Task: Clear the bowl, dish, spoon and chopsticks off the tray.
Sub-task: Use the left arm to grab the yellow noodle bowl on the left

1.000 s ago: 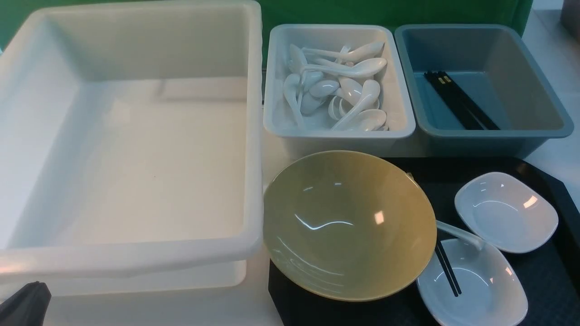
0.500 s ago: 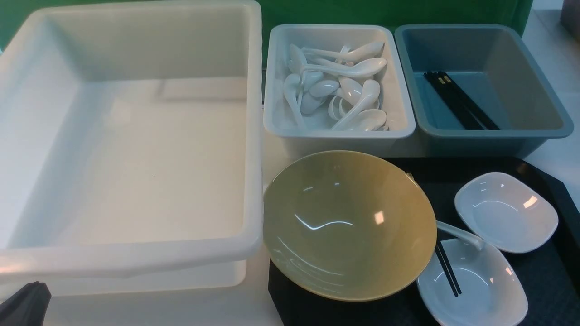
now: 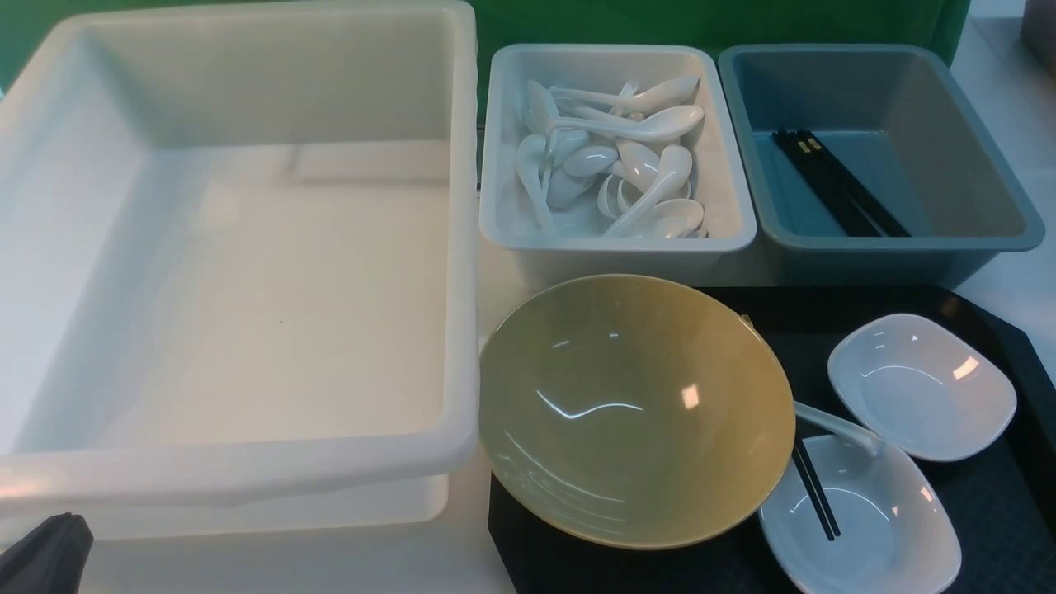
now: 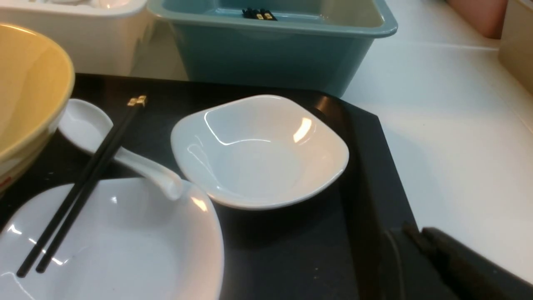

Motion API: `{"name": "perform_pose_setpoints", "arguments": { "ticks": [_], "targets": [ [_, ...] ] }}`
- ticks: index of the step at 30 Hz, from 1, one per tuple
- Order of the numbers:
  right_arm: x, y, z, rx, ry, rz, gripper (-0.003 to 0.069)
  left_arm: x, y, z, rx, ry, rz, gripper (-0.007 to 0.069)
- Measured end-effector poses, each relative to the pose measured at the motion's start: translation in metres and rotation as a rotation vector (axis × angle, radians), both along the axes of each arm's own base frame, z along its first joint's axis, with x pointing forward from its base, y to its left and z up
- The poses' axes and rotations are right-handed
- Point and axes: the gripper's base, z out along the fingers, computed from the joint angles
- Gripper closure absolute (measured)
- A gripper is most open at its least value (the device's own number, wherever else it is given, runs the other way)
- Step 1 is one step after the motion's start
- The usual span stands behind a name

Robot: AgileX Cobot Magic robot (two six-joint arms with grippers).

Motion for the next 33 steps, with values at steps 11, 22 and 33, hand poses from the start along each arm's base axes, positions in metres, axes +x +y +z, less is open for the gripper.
{"name": "perform_pose_setpoints", "arguments": {
  "ticks": [11,22,33],
  "targets": [
    [0.004,0.002,0.026,-0.012,-0.288,0.025,0.0580,0.003,0.001,0.019,0.003,-0.206,0.007,0.0636],
    [-0.024,0.009,0.091,0.304,-1.082,0.186,0.0572,-0.008,0.003,0.065,-0.141,-0.734,0.012,0.0636],
    [-0.014,0.005,0.127,0.294,-0.808,0.093,0.0568,-0.012,0.000,0.162,-0.244,-0.736,-0.029,0.0636]
  ]
}}
